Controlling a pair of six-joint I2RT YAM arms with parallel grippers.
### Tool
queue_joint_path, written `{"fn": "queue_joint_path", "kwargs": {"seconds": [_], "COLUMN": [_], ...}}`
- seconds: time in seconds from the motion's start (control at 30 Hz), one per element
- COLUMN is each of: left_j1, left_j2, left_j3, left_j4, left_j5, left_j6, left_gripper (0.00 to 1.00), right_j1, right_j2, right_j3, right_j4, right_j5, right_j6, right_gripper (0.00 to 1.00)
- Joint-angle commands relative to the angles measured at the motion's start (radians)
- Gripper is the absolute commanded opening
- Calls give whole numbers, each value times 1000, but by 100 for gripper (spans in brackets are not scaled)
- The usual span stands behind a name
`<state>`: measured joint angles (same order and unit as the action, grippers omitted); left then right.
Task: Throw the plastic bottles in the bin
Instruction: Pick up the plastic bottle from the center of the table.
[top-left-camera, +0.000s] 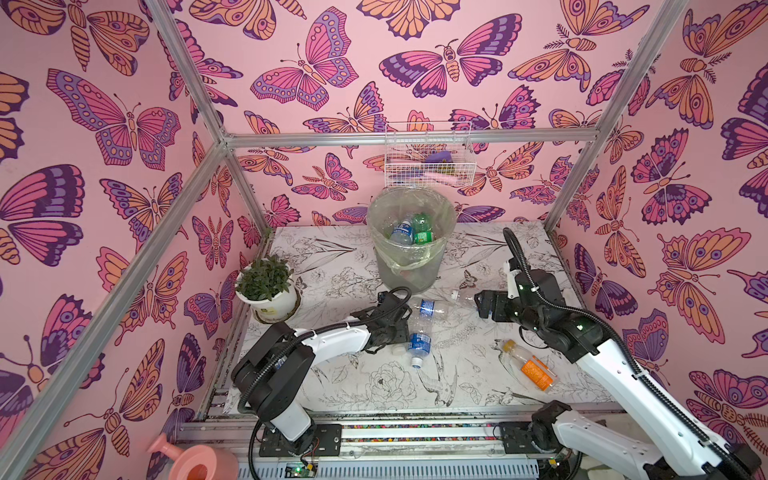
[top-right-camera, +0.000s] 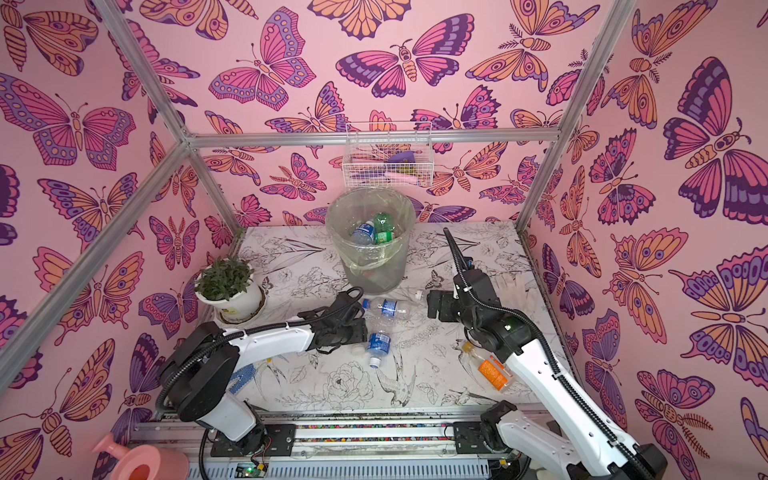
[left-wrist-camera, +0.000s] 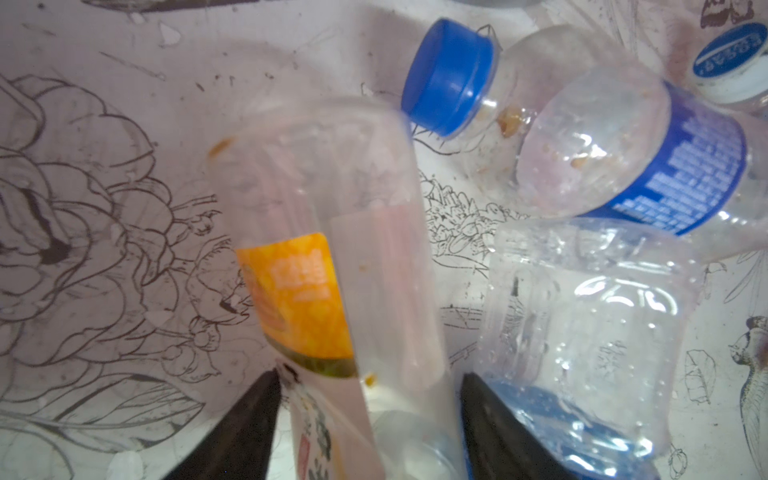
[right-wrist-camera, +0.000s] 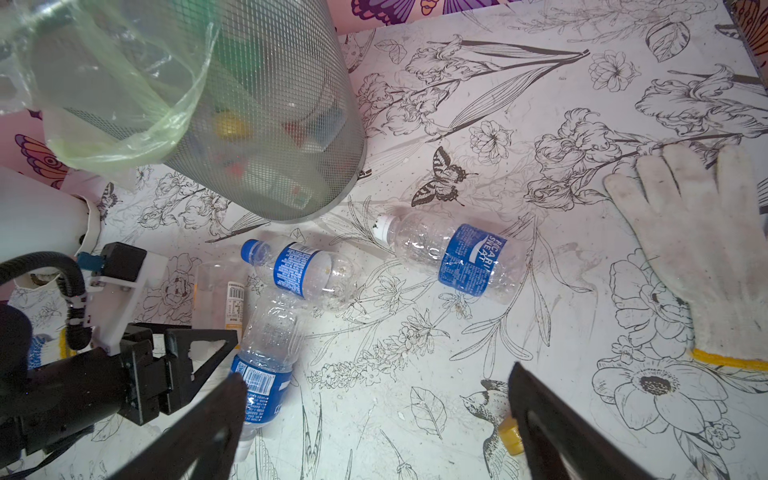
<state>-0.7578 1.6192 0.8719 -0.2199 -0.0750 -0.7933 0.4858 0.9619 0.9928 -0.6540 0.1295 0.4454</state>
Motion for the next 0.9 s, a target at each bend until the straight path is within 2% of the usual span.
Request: {"fn": "queue_joint_path", "kwargs": {"seconds": [0.0, 0.13, 0.27, 0.5, 0.63, 0.73, 0.87], "left_j1": [13, 29, 35, 41, 47, 56, 70], "left_j2": [0, -6, -22, -33, -27, -19, -10], "left_j3": [0, -13, -22, -25, -19, -14, -13], "left_j4": [-3, -5, -15, -33, -49, -61, -65], "left_j5": [-7, 7, 4, -2, -1, 6, 19], "left_j6": [-9, -20, -22, -17, -17, -20, -21], "left_gripper": [55, 38, 26, 21, 24, 39, 50], "right_j1": [-7, -7, -8, -9, -9, -9, -9], "right_j2": [-17, -24, -31, -28, -29, -31, -31], "right_j3": [-7, -8, -8, -8, -10, -9, -8], "right_j4": [-10, -14, -14, -14, -17, -17, -17], "right_j5": [-2, 8, 15, 15, 18, 18, 20], "right_j6": [8, 8, 7, 8, 8, 7, 7], "right_gripper": [99, 99, 99, 99, 99, 99, 99]}}
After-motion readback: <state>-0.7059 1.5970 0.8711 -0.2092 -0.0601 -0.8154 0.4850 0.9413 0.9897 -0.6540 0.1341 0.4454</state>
